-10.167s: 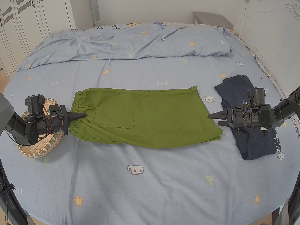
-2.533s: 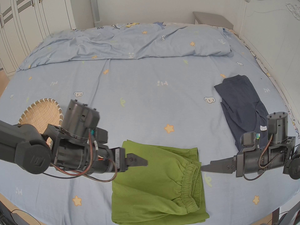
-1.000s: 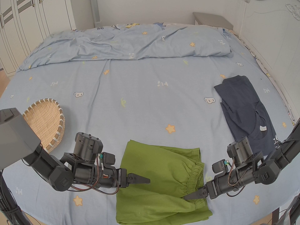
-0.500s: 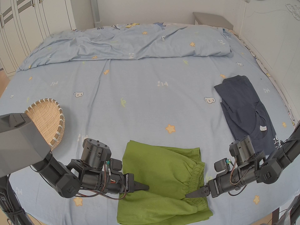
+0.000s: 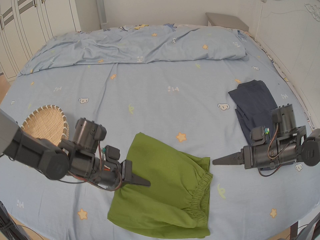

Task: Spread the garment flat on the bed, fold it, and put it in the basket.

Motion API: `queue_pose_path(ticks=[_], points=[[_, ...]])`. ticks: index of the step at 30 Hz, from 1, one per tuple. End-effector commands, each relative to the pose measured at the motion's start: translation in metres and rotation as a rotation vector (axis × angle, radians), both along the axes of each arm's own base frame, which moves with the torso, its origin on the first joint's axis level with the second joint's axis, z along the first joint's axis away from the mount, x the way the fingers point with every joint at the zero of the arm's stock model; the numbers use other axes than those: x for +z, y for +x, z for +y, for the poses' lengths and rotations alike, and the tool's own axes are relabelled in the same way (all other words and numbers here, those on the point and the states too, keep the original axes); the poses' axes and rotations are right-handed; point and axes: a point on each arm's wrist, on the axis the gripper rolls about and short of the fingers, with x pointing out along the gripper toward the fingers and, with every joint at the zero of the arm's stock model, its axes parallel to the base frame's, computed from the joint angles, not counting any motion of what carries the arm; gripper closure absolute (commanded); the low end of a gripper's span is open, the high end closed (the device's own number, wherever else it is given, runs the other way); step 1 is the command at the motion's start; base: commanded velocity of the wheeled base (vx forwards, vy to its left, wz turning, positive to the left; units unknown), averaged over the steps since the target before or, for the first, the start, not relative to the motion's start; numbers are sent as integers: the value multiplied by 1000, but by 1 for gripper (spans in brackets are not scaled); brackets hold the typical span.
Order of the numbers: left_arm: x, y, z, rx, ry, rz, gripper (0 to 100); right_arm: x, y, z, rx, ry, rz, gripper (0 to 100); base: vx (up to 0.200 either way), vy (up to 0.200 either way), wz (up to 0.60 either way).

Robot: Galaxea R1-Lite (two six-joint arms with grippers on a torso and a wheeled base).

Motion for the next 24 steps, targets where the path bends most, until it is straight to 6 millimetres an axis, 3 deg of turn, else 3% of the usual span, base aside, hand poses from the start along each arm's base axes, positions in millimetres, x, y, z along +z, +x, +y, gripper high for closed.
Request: queue_pose_path(ticks=[1,4,11,24], points=[[80,22,29,20,-8,-212,100,55,-3,-28,-68,81,-119,0,0,0,0],[90,29,48,34,35,-218,100,51,-1,-32,-61,95,-101,0,0,0,0],[92,32,51,34,45,-234,100,50,0,-31,-55,95,-95,0,0,0,0],[111,19,57,45,57,-244,100,49,-1,-30,-54,95,-94,0,0,200,0]])
